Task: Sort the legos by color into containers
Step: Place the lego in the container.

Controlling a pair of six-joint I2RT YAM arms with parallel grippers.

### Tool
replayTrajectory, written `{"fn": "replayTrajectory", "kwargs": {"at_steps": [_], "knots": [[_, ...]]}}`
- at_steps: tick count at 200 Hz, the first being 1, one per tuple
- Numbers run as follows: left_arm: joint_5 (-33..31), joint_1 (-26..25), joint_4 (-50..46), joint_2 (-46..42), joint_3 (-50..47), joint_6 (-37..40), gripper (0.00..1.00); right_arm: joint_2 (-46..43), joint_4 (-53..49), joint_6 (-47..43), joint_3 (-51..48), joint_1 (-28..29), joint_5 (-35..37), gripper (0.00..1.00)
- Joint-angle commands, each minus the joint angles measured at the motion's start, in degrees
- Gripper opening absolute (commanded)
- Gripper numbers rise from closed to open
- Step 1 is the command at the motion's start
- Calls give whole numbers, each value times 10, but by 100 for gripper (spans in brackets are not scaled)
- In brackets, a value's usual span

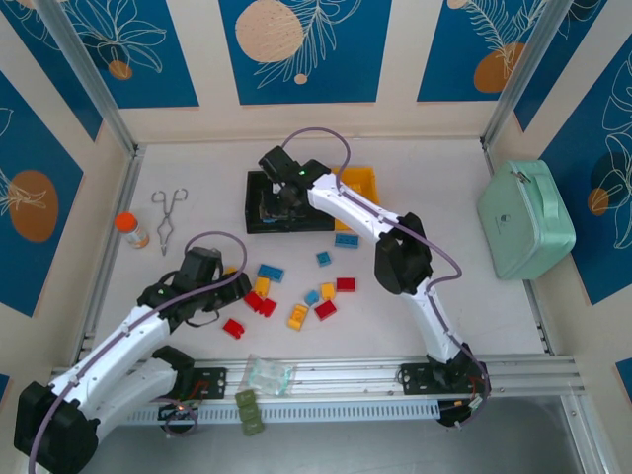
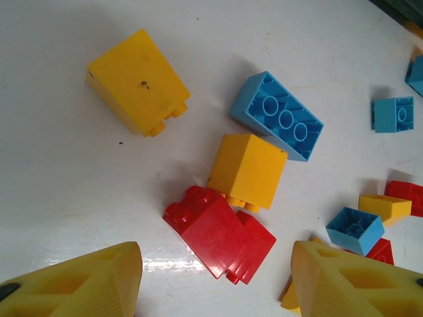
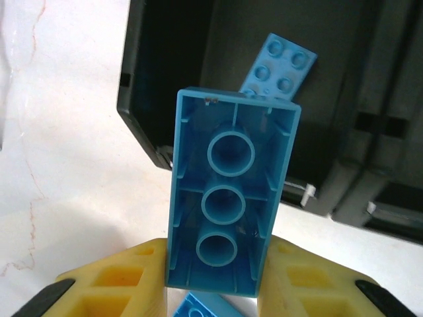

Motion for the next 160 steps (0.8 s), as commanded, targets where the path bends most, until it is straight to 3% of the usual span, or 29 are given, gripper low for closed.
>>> {"fn": "replayTrajectory", "kwargs": {"at_steps": [1, 81, 122, 160], "knots": [[10, 8, -12, -12, -10, -10, 61, 41, -32, -9, 52, 4, -22, 33], [13, 9, -14, -14, -11, -12, 61, 146, -56, -1, 188, -5, -48, 35], [11, 9, -16, -15, -9, -14, 61, 147, -61, -4, 202, -5, -44, 50], [8, 8, -18, -12, -1, -14, 61, 109, -64, -15, 180, -2, -26, 51]]}}
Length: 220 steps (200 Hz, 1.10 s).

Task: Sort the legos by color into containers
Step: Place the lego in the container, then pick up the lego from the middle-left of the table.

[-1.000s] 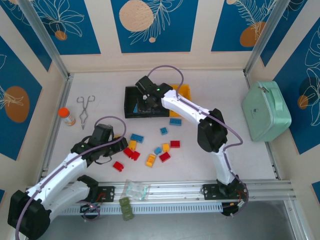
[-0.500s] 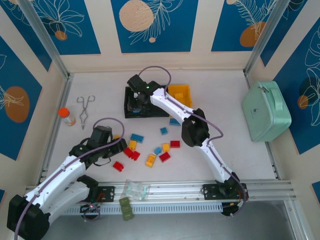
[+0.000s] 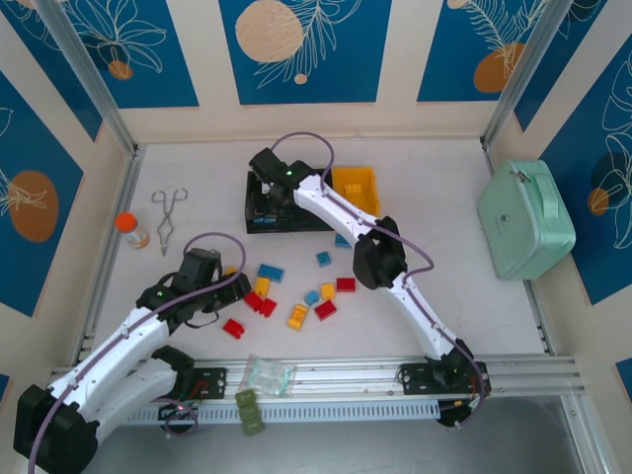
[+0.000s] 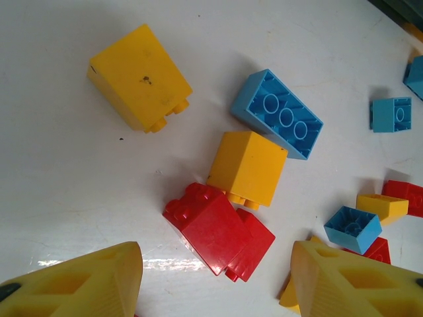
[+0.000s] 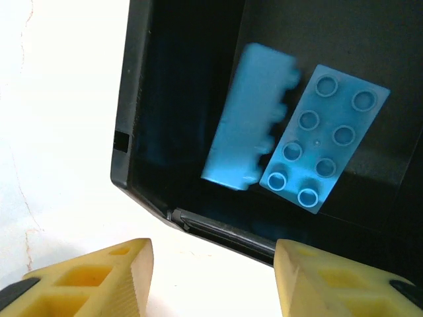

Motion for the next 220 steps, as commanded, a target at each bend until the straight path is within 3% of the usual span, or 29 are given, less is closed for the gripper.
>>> {"fn": "replayTrajectory", "kwargs": {"at_steps": [1, 25, 73, 124, 220], "knots": [[5, 7, -18, -5, 3, -8, 61, -39, -15, -15, -7, 1, 4, 51], [-8, 7, -29, -3, 13, -8, 61, -118, 31, -25, -106, 8, 19, 51], [-44, 7, -46, 36, 35, -8, 65, -337, 176, -24, -404, 9, 23, 51], [-102, 7, -18, 101, 57, -24, 69, -525, 254, -13, -655, 12, 33, 55], [-162, 7, 67, 223, 84, -82, 70, -730, 295, 44, -927, 25, 41, 57]]}}
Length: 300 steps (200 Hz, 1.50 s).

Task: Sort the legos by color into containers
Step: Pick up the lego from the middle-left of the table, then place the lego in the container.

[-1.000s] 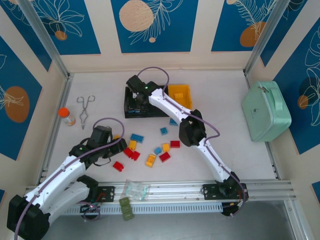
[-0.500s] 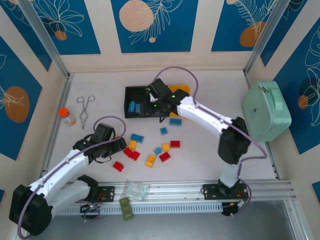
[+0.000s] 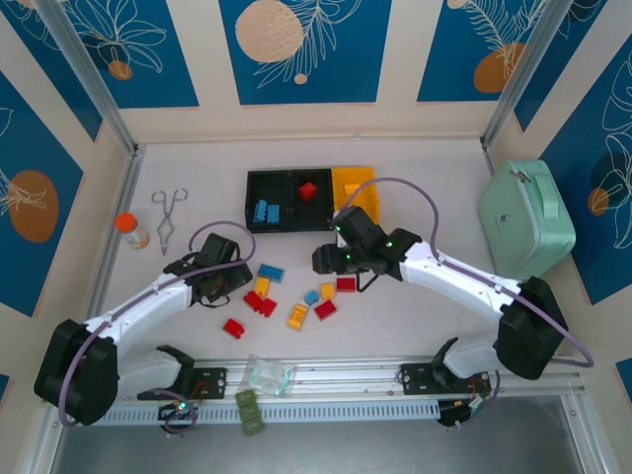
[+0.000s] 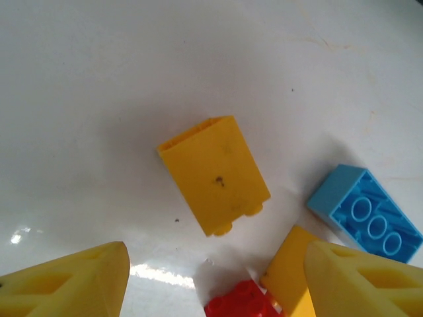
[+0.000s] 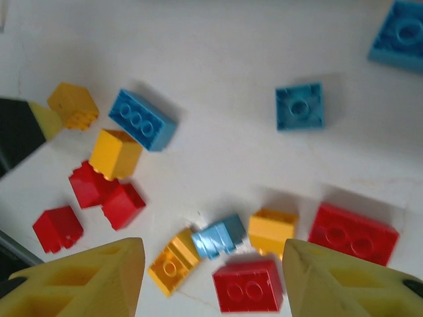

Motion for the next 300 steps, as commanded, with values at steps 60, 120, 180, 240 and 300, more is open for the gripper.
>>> {"fn": "replayTrajectory", "kwargs": {"at_steps": [60, 120, 180, 240, 300], "knots": [[-59, 5, 52, 105, 42, -34, 64, -48, 35, 53, -63, 16, 8, 56], [-47, 4, 73, 113, 32, -31, 35, -42, 36, 56, -63, 17, 13, 56], [-27, -4, 48, 86, 64, 21, 28, -47, 40, 55, -67, 14, 2, 56], [-11, -60, 18, 126, 169, 78, 29, -87, 37, 63, -94, -21, -9, 56], [8, -124, 6, 236, 307, 115, 30, -176, -14, 69, -134, -102, -3, 56]]}}
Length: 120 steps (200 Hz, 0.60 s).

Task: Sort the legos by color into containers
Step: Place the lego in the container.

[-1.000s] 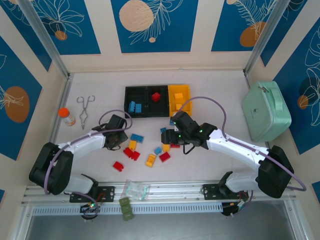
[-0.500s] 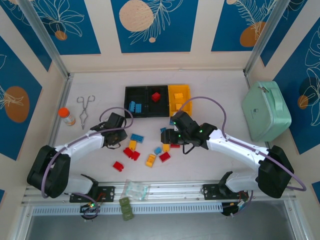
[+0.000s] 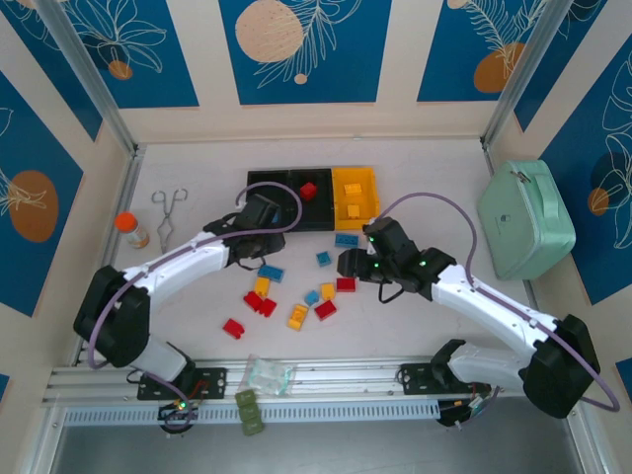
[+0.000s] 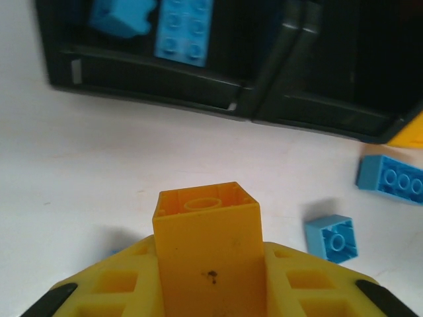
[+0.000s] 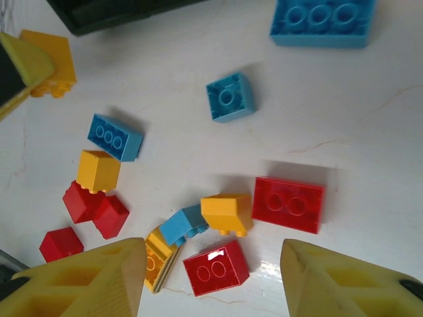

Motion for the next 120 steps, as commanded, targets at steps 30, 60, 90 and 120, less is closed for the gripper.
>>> {"fn": "replayTrajectory", "kwargs": {"at_steps": [30, 60, 90, 120], "knots": [[26, -47, -42, 99, 145, 55, 30, -91, -64, 16, -43, -79, -6, 56], [42, -64, -67, 172, 244, 75, 30, -137, -76, 24, -70, -117, -21, 56], [47, -80, -100, 247, 352, 93, 30, -161, -80, 40, -91, -131, -29, 56], [56, -89, -131, 316, 452, 106, 30, -180, -88, 45, -101, -132, -23, 56]]}}
